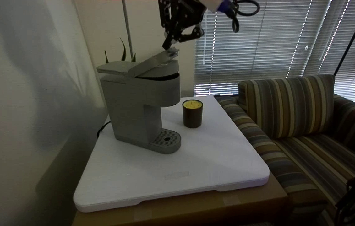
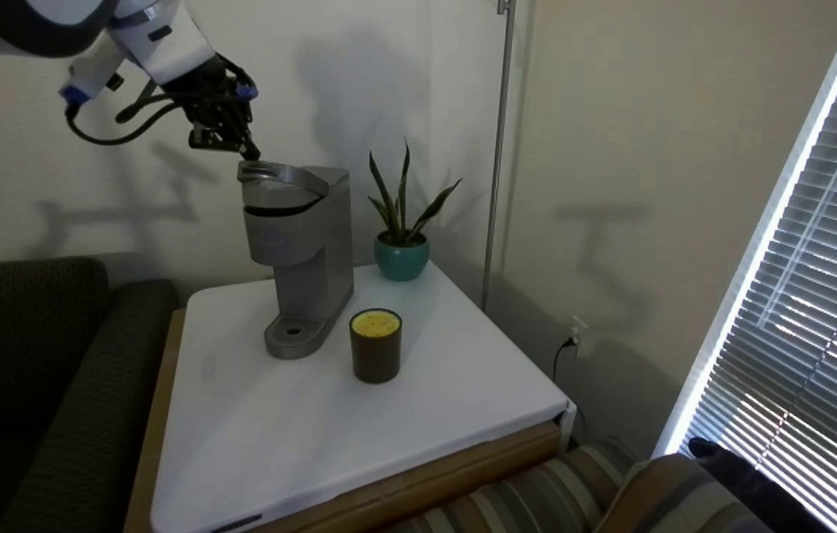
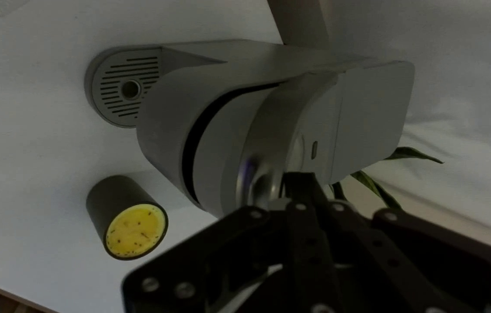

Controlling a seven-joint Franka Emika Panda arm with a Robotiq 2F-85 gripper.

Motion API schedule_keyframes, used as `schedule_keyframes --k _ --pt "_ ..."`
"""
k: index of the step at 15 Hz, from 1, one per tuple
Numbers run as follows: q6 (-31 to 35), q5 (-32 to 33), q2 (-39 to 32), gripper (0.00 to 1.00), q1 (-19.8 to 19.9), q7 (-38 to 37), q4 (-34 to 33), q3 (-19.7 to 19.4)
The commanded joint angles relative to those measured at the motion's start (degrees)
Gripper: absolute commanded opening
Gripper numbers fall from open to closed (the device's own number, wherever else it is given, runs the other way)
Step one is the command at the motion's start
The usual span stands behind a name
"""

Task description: Close the chamber of the coffee machine

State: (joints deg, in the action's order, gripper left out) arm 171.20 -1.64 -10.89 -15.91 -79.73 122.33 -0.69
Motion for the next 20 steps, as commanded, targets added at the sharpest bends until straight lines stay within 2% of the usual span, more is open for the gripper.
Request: schedule_keyframes --k 1,10,14,17,19,20 --pt "1.95 -1.39 1.11 0.0 0.02 -1.13 3.88 0.54" --pt "5.42 -2.15 1.57 0.0 0.39 -4.65 7.39 1.57" --pt "2.58 -4.83 2.4 0.0 1.12 -3.79 8.26 3.45" --pt "0.68 -10.09 2.88 0.0 2.38 -1.42 8.92 6.41" --pt "-0.63 -12.52 2.97 0.0 2.82 -0.5 9.1 7.2" --pt "-1.48 -12.32 3.07 0.0 2.32 -1.07 9.25 6.41"
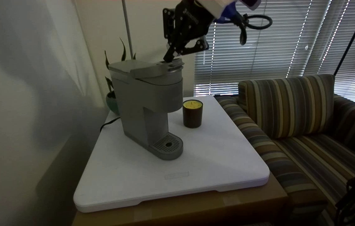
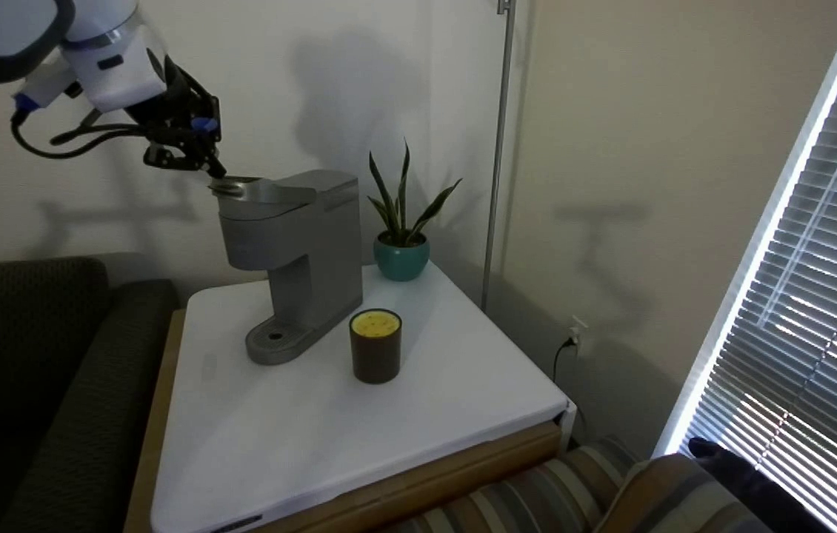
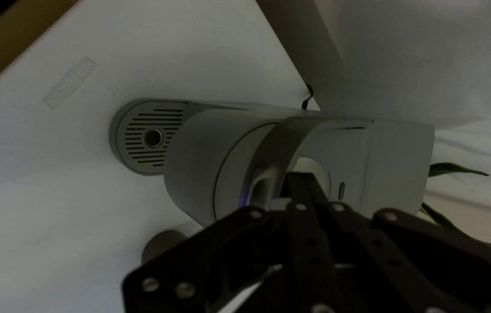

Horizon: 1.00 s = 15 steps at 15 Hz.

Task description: Close the chamber of the coffee machine

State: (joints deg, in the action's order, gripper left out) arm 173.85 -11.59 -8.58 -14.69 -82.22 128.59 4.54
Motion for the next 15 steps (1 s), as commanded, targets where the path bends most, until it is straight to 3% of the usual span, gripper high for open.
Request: schedule_keyframes --k 1,9,15 --pt "-4.96 -2.24 0.76 0.0 0.98 1.2 3.06 0.75" --pt "-5.54 3.56 -0.52 0.0 0.72 0.65 2.03 -3.56" --pt "-7.4 9.33 -1.37 0.0 1.24 6.2 -1.48 -5.2"
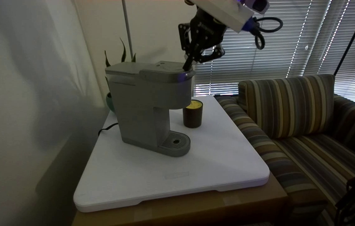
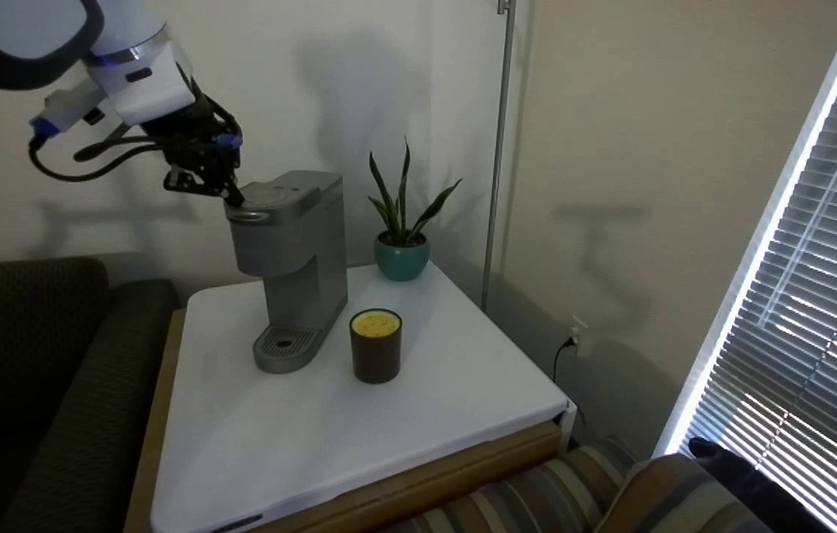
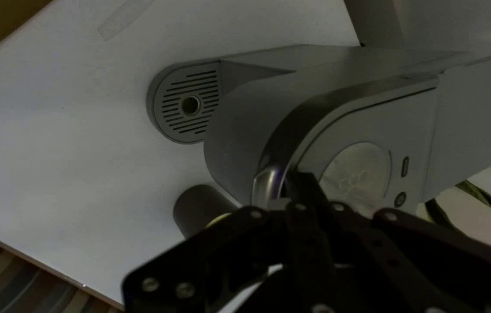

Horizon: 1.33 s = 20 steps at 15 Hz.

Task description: Close the chamber of the coffee machine

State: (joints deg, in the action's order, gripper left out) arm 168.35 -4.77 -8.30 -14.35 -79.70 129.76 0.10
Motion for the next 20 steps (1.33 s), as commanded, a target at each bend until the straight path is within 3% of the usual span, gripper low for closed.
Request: schedule_keyframes --k 1,8,10,20 --pt "-2.31 3.52 -1.75 0.0 0.84 4.58 -3.32 -1.11" --pt "-4.36 4.96 -2.01 0.0 0.96 11.4 -7.44 -1.19" --pt "-8.0 3.65 -0.83 0.0 2.27 15.39 -8.7 0.46" --pt "-28.62 3.78 3.05 0.0 4.97 26.87 -18.82 1.26"
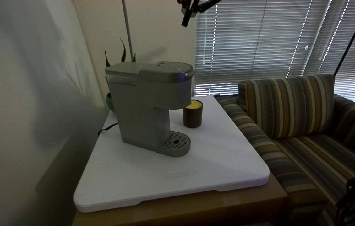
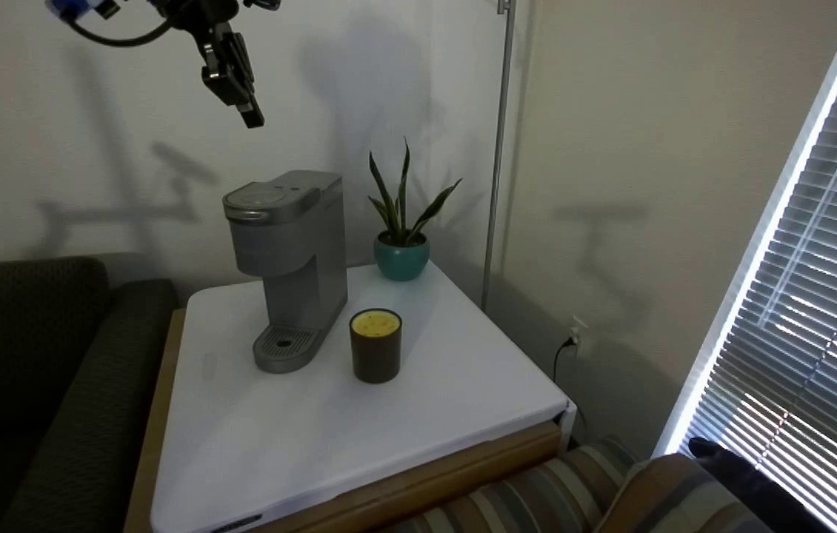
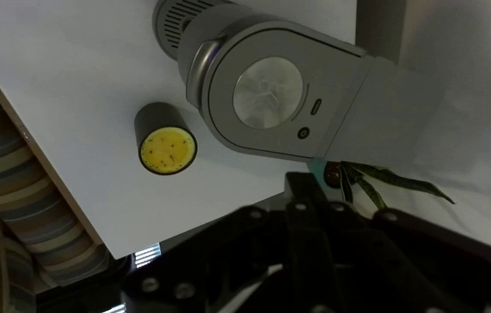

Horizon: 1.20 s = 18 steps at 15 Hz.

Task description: Close the chamber of the coffee machine

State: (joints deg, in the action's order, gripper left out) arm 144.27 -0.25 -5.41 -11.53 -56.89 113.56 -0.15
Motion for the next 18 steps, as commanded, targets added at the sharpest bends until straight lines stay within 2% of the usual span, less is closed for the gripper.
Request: schedule_keyframes --k 1,9,10,11,13,18 --pt "-5.79 -0.55 0.11 0.0 2.33 4.76 -3.59 1.52" --pt "-10.84 -0.26 -0.21 0.0 2.9 8.67 -7.97 1.9" --pt "-11.02 -0.2 -0.23 0.26 2.92 8.56 -8.19 1.91" --pt "-11.12 -0.26 -0.28 0.27 2.93 8.46 -8.37 1.92" --pt "-11.27 -0.33 -0.3 0.39 2.91 8.5 -8.65 1.97" --pt "-11.49 -1.04 -0.21 0.76 2.89 9.02 -8.95 2.22"
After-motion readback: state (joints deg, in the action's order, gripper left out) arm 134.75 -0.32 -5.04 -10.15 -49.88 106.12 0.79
